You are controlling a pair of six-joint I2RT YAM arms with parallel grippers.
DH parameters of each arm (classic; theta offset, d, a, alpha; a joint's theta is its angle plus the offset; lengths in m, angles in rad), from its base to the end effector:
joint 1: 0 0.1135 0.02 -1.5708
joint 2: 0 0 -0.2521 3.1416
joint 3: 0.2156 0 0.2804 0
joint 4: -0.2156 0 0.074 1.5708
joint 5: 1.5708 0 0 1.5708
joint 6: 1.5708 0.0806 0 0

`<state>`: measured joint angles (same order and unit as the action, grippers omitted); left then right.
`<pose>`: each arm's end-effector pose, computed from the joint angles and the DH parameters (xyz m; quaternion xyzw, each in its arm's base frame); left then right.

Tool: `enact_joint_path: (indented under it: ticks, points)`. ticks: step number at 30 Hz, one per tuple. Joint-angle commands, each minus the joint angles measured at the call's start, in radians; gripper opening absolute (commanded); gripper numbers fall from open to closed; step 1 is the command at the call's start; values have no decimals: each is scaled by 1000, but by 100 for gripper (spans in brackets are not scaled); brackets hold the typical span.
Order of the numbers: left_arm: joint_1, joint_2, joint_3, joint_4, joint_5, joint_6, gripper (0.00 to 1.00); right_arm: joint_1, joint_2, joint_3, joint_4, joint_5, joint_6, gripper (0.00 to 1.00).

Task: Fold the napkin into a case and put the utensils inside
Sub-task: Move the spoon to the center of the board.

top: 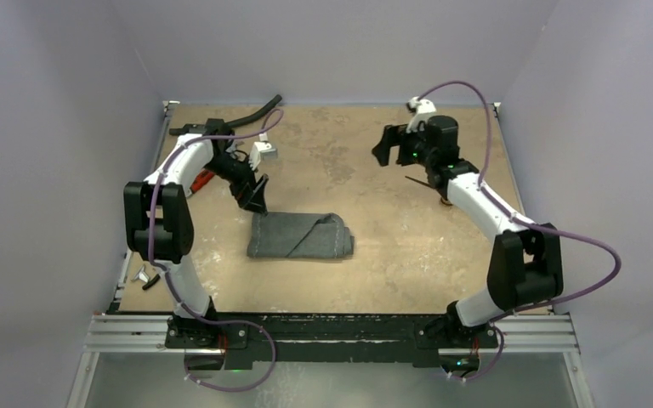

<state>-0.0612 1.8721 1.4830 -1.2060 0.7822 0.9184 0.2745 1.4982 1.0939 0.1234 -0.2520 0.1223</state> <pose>0.3637 -0.0792 0.1747 0.4308 0.8179 -0.3514 0.1482 0.4019 0.1341 0.2702 -0.1356 0.7848 0.2160 0.5649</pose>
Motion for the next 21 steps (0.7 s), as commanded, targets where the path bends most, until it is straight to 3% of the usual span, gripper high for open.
enact_joint_path:
  ticks: [1, 4, 10, 13, 16, 21]
  points:
    - [1, -72, 70, 72, -15, -186, 98, -155, 54, -36, -3, 91, 277, 99]
    - [-1, -70, 119, 135, -81, -302, 98, -227, 16, -78, -42, 266, 380, 99]
    - [8, -19, 235, 111, -151, -384, 98, -253, 53, -36, -155, 532, 341, 99]
    - [55, 5, 266, 112, -105, -408, 99, -305, 116, -7, -166, 541, 361, 99]
    - [61, -7, 268, 136, -157, -406, 98, -348, 175, 23, -135, 524, 372, 99]
    - [61, -54, 210, 219, -251, -433, 98, -357, 381, 213, -182, 559, 332, 84]
